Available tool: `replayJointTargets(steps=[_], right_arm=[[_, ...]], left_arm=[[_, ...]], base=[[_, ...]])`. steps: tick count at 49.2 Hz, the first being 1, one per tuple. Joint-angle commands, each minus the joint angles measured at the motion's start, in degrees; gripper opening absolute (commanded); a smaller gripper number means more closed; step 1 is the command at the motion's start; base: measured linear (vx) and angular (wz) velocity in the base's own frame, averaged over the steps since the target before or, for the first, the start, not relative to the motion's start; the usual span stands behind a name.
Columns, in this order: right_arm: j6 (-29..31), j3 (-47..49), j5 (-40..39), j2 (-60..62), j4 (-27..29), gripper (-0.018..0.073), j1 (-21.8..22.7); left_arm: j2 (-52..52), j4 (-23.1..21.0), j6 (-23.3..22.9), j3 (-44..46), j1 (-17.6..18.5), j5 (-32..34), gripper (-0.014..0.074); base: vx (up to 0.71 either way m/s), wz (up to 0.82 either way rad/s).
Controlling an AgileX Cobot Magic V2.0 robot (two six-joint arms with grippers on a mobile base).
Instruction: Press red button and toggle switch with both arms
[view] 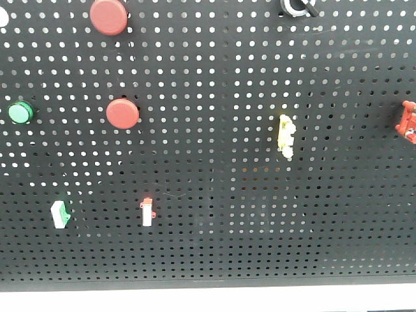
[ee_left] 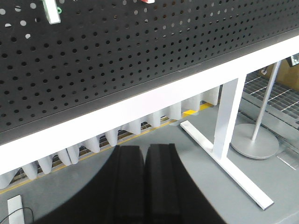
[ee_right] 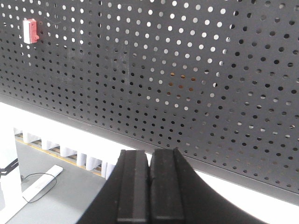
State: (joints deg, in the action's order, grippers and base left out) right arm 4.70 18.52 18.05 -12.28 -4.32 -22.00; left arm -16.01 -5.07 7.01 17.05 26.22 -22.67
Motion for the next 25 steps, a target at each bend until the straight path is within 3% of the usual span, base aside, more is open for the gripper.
replayJointTargets(steps=[1, 12, 25], right_arm=[[-0.19, 1.71, -4.39, -0.48, -0.62, -0.0003, 0.38], [-0.19, 1.71, -4.45, -0.48, -0.62, -0.0003, 0.38], [-0.19, 1.71, -4.45, -0.48, -0.62, -0.0003, 0.38]], left_arm=[[-0.60, -0.63, -0.46, 1.58, 0.08, 4.04, 0.0001], [-0.12, -0.52, -0.46, -0.17, -1.14, 4.14, 0.0001], [9.99, 1.04, -2.12, -12.36, -13.07, 12.71, 0.0001]], base=[[0.00, 0.00], [0.00, 0.00], [0.00, 0.00]])
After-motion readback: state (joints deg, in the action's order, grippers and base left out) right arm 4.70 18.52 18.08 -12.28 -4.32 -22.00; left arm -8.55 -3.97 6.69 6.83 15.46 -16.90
